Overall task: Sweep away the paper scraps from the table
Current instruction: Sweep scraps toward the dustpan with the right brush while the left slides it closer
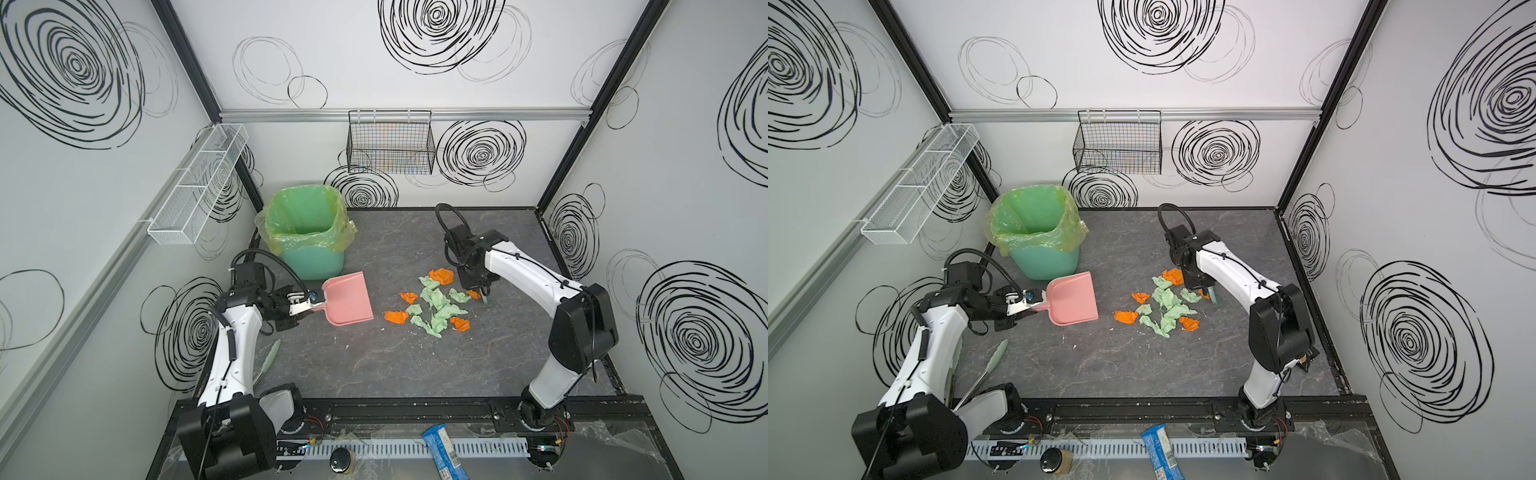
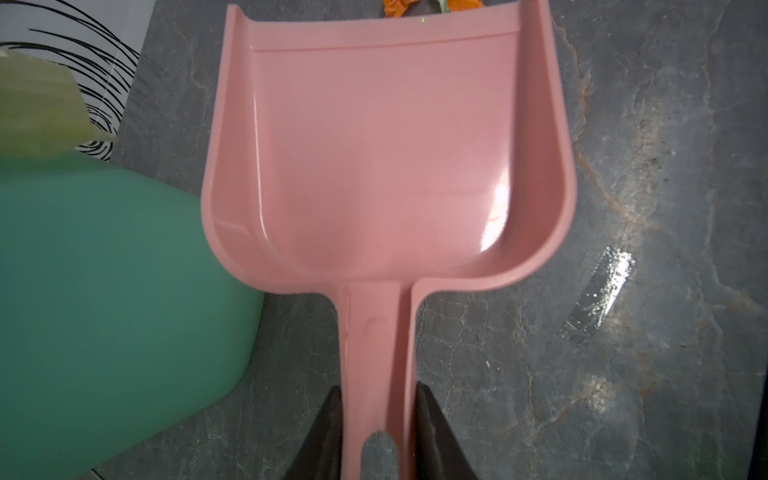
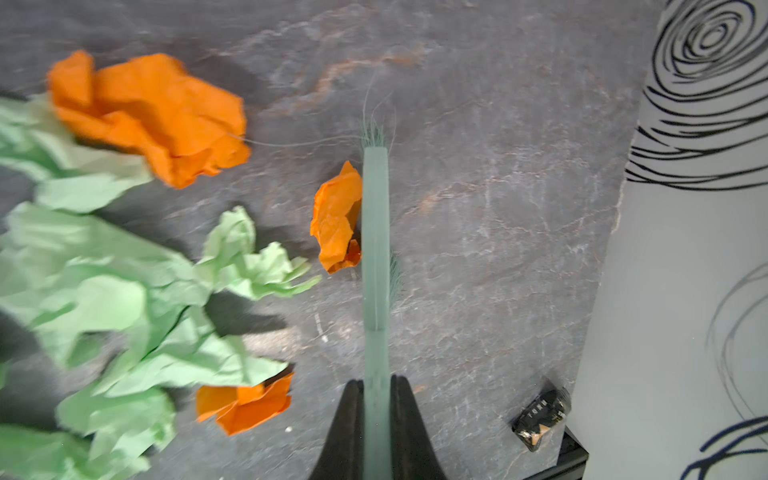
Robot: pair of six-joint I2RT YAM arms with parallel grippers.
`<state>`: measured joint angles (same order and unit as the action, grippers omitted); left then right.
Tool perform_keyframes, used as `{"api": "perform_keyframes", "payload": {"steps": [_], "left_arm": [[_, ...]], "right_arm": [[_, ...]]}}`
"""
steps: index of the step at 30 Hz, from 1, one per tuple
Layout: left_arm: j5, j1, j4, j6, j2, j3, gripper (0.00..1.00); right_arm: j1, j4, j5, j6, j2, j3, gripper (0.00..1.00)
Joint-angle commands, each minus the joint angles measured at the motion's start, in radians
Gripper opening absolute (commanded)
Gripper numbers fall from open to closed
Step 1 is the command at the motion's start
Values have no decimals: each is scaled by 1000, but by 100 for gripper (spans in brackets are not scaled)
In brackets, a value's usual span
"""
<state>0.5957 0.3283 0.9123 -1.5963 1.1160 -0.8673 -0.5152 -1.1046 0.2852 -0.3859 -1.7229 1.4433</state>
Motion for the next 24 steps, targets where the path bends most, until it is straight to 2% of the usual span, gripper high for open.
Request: {"api": "perform_keyframes", "payload": {"steps": [1, 8, 12, 18, 24], "left_arm": [[-51, -10, -23, 5, -26, 40, 0], [-244, -135, -81, 57, -43, 108, 0], [-290, -210, -77, 91, -3, 113, 0], [-351, -311, -143, 165, 64, 120, 0], [-391, -376, -122, 213, 186, 43, 0]], "right_arm": [[-69, -71, -41, -63, -30, 47, 0], [-108, -153, 25, -104, -19, 170, 0], [-106, -152, 47, -93, 15, 188, 0], [-63, -152, 124, -90, 31, 128, 0], [-14, -146, 141, -76, -2, 88, 0]]}}
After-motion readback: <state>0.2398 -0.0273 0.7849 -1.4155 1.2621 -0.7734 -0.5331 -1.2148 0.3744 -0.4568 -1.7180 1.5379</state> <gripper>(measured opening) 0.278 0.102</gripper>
